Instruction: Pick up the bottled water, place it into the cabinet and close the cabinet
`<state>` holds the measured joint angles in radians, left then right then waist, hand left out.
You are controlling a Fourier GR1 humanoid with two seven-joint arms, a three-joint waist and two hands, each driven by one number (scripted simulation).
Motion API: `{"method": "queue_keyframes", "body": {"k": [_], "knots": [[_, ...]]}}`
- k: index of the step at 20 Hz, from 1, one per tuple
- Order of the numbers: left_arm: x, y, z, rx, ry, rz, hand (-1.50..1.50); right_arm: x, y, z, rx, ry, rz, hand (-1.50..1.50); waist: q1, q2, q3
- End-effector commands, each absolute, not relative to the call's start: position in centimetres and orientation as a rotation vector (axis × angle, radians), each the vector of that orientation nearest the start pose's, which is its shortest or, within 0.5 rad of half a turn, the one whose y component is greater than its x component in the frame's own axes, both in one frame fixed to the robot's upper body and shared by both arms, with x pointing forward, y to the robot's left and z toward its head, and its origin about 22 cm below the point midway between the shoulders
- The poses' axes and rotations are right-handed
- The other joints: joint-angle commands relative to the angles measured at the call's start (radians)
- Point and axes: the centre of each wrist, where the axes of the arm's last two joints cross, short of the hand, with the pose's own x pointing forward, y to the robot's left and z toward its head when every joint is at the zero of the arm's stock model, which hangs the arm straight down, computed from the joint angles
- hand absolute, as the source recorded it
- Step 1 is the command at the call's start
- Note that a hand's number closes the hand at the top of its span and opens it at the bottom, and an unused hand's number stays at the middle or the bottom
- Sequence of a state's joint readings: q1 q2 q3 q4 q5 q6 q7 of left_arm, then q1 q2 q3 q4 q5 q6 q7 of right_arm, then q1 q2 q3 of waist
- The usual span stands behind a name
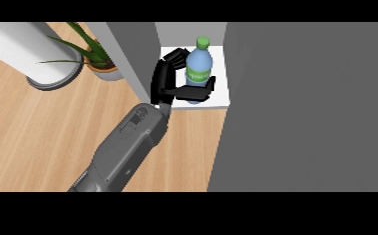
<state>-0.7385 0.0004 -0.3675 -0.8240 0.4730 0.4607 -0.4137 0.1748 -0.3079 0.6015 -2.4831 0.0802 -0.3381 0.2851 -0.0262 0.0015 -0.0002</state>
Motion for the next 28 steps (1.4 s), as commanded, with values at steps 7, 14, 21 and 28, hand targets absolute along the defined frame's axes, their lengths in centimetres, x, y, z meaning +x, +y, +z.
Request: {"method": "queue_keyframes", "body": {"k": [7, 14, 21, 28], "knots": [[39.9, 7.0, 3.5, 0.074, -1.737, 0.078, 1.50, 9.5, -18.0, 16.4, 0.240, -1.966, 0.202, -1.50, -0.022, 0.003, 0.000], [41.4, 8.7, 2.2, 0.207, -1.756, 0.027, 1.50, 11.1, -18.0, 16.8, 0.240, -1.969, 0.174, -1.50, -0.020, 0.013, -0.001], [41.4, 9.8, 0.9, 0.315, -1.776, 0.043, 1.50, 10.0, -19.5, 16.8, 0.244, -1.985, 0.229, -1.50, -0.041, 0.018, 0.000], [41.7, 10.6, 0.5, 0.358, -1.766, -0.068, -1.50, 9.8, -18.9, 16.6, 0.260, -1.975, 0.243, -1.50, -0.045, 0.022, -0.001]]}}
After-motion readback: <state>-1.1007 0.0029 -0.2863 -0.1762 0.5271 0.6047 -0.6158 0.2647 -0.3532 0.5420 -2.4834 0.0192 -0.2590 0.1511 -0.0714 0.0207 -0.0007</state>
